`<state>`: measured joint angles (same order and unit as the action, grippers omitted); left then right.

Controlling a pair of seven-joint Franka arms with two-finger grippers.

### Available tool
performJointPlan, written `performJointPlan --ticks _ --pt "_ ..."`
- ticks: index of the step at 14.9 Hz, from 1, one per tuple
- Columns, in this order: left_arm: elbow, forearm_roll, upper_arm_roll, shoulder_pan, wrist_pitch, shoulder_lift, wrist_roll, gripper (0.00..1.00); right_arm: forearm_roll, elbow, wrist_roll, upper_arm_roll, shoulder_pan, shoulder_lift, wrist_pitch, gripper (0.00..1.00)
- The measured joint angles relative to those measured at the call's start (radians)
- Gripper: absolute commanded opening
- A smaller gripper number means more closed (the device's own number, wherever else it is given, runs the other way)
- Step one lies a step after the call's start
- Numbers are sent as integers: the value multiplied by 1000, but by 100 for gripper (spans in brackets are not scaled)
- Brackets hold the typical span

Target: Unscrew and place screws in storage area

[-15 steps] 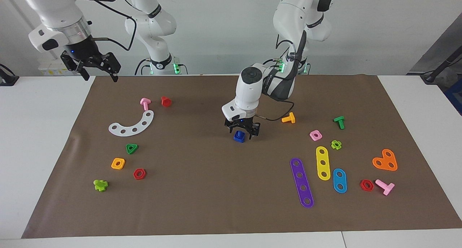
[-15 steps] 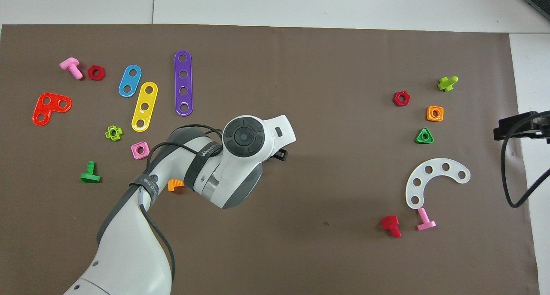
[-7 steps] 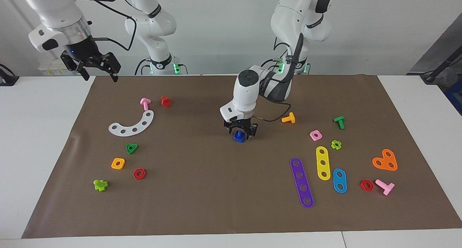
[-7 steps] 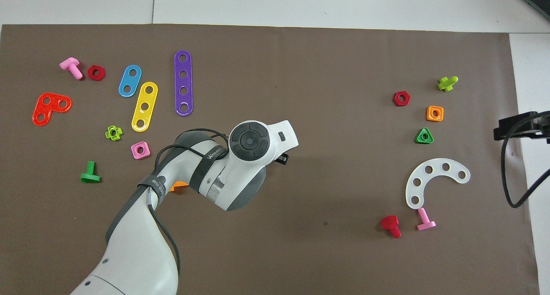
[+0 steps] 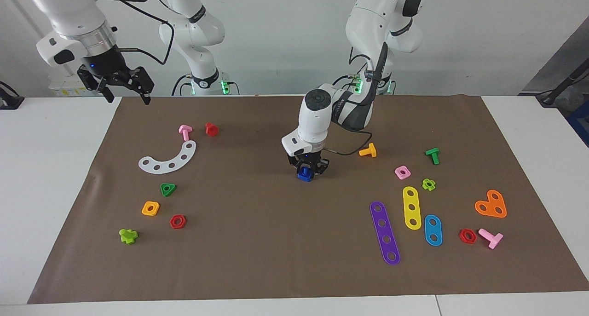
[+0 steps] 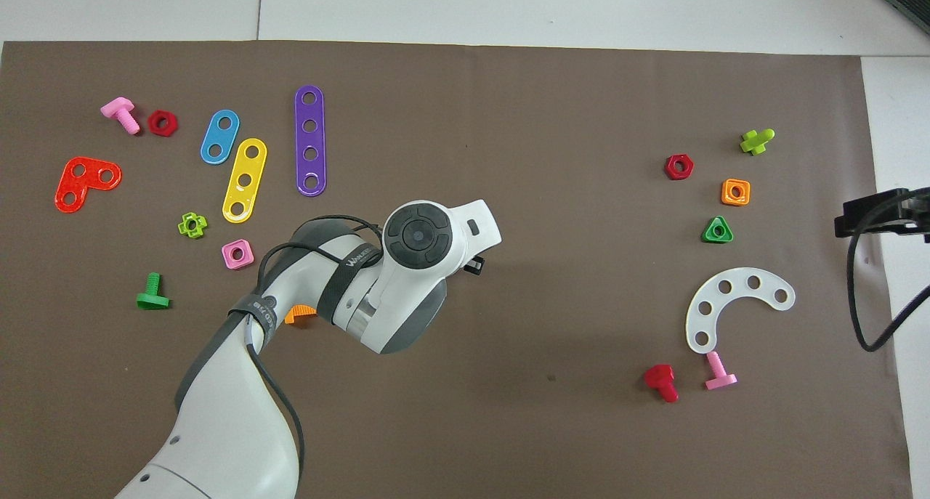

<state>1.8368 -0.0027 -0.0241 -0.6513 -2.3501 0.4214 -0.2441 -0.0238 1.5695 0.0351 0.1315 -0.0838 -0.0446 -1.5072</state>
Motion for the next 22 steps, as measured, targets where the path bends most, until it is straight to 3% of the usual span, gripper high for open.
performJointPlan --ticks 7,12,14,22 --pt "-64 0 4 0 67 -8 -40 19 0 0 0 0 0 0 0 100" --pt "-92 0 13 3 182 -88 -51 19 0 0 0 0 0 0 0 100" --pt "-89 0 22 16 201 -113 -56 26 0 0 0 0 0 0 0 100" --pt "15 0 36 206 178 -134 -65 25 2 0 -7 -9 -8 -9 -6 100"
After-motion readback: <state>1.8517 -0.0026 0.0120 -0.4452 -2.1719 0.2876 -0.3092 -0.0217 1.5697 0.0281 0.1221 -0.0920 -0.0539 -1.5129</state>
